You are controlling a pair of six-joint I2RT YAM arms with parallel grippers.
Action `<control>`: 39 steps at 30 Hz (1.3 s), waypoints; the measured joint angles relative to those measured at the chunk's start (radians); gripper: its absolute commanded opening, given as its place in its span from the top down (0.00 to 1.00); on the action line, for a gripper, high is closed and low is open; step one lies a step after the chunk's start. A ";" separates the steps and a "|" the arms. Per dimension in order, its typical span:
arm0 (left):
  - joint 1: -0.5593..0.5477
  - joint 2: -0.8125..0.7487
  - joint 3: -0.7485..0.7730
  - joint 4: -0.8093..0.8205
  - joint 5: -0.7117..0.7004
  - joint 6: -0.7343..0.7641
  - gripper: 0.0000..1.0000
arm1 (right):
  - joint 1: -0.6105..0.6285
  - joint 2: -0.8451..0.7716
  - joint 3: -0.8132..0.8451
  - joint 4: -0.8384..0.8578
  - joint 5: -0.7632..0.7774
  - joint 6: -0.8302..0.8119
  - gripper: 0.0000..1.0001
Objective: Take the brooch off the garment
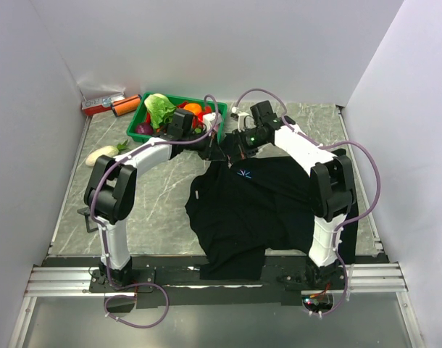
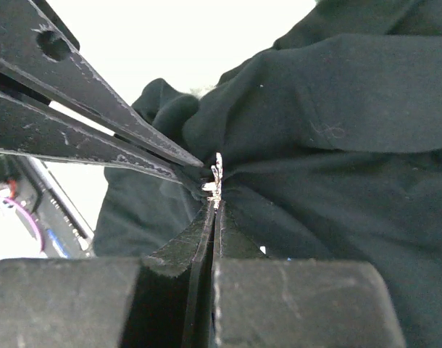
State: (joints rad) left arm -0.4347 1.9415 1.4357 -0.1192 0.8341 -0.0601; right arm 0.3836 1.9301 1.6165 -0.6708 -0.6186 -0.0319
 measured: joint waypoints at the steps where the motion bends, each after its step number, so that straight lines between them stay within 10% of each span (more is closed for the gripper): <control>1: -0.001 -0.001 -0.002 -0.001 -0.001 0.002 0.98 | 0.000 0.006 0.010 -0.012 -0.011 -0.004 1.00; 13: 0.018 -0.005 -0.019 0.036 0.020 -0.023 0.39 | -0.025 0.026 0.050 -0.114 -0.101 -0.038 1.00; 39: 0.003 0.073 -0.025 0.061 0.299 0.072 0.36 | -0.068 0.122 0.081 -0.269 -0.262 -0.150 1.00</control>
State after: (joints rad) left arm -0.4320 2.0144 1.4105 -0.0582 1.1328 0.0116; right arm 0.3157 2.0521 1.6974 -0.9398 -0.8810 -0.1814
